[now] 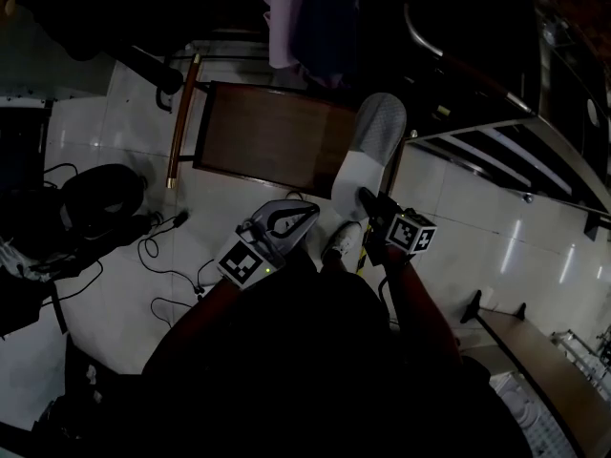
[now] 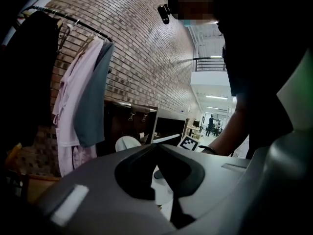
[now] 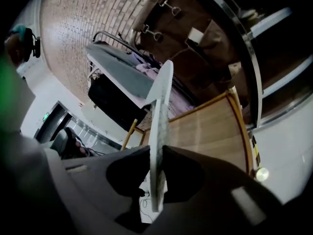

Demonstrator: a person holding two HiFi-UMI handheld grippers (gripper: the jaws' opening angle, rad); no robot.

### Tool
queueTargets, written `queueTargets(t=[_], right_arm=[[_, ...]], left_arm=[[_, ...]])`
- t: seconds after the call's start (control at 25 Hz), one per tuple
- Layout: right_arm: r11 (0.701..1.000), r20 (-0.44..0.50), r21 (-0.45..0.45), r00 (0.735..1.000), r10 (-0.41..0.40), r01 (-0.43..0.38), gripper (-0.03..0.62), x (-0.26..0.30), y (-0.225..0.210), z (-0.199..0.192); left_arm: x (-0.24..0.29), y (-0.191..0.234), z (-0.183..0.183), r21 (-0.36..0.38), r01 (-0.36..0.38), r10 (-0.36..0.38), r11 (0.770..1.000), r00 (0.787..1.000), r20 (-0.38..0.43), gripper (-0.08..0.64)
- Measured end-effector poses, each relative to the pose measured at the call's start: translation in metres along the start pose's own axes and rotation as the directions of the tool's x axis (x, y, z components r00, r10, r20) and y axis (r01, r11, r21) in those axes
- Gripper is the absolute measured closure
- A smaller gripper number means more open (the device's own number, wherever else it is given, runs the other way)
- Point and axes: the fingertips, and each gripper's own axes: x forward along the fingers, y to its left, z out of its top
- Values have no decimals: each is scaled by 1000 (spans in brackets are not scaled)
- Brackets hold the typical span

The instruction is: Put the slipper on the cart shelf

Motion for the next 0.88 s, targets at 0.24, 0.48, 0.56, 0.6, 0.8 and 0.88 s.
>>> queueTargets(t=[0.24,0.48,0.56,0.6,0.8,0.88], right_arm=[[971,141,-235,990,-12,45,528,-79,51,45],[872,266,-484,962,68,72,528,-145,120,79],[840,299,-535,950,92,88,528,-164,140,86],[823,316,-560,943,100,100,528,-172,150,88],[744,383,-655,907,176,132,528,-194,196,101],[729,388,-672,900,199,129,528,-196,206,105]], left_arm=[[11,-32,22,31,-8,7,999,1000,22,557],[17,-64,69,79,-3,-7,997,992,123,557],[18,-73,82,96,4,-17,995,990,140,558],[17,-77,88,100,7,-22,995,989,149,557],[14,-86,111,123,23,-44,992,985,169,558],[14,-88,119,131,27,-50,991,983,176,558]])
